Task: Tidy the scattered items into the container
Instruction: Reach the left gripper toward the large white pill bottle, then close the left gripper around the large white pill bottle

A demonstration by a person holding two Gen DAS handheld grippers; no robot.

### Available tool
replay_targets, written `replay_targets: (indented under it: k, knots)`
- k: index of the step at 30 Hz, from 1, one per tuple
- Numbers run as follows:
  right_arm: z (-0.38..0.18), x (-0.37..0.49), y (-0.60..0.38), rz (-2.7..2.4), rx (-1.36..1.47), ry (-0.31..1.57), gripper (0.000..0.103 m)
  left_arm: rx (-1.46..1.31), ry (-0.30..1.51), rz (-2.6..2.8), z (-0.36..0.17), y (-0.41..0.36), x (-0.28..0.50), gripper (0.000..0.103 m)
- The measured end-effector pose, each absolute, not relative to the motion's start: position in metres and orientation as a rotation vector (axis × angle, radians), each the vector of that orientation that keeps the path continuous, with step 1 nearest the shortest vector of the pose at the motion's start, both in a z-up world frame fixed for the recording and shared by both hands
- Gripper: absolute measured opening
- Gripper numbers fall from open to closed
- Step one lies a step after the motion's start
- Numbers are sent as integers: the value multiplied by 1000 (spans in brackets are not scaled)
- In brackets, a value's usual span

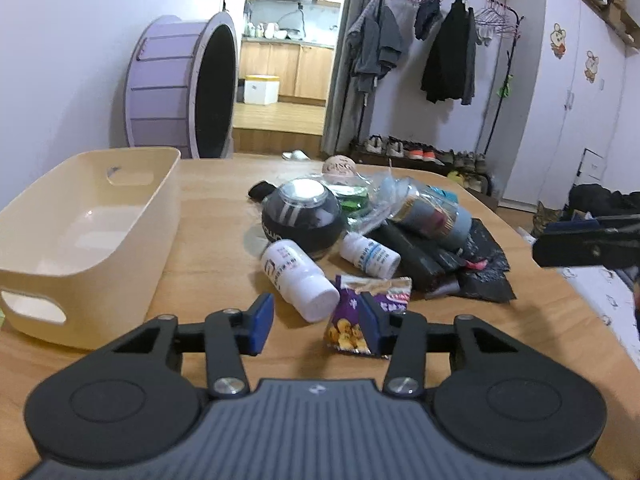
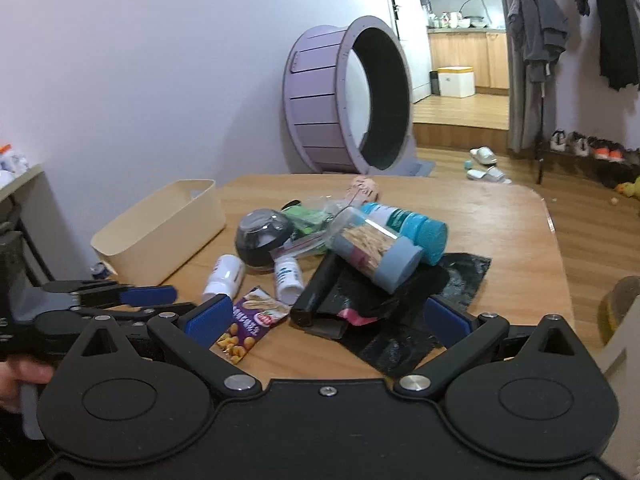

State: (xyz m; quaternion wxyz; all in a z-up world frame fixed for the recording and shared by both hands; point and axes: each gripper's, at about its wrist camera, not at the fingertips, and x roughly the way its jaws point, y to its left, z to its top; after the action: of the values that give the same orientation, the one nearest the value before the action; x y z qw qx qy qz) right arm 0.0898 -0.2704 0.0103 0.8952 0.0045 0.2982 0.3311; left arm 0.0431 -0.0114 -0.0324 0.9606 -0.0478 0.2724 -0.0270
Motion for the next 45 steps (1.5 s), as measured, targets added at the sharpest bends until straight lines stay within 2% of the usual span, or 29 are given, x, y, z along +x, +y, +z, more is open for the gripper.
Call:
replay_targets:
  k: [5, 10, 12, 29, 32, 34, 37, 45]
  knots:
    - [10, 88, -268, 742, 18, 617, 103, -96, 556, -42, -34, -18, 53, 43]
    - [12, 82, -265, 822, -2, 611, 103, -86, 561, -27, -41, -22, 61, 28]
    - [14, 80, -265, 850, 6, 605, 103, -82, 565, -16, -43, -22, 63, 28]
    - [19, 76, -268, 892, 39, 599, 103, -105, 598, 63, -42, -26, 74, 33]
    - [19, 77, -268, 891, 39, 597, 103, -103, 595, 65, -39, -28, 76, 36]
    - [19, 77, -268, 890, 41, 599, 103, -86, 571, 89, -38, -32, 75, 44]
    - [19, 77, -268, 893, 41, 598, 103, -76, 567, 110, -36, -33, 78, 48]
    - [21, 77, -269, 896, 48, 591, 103, -96, 581, 119, -38, -26, 79, 49]
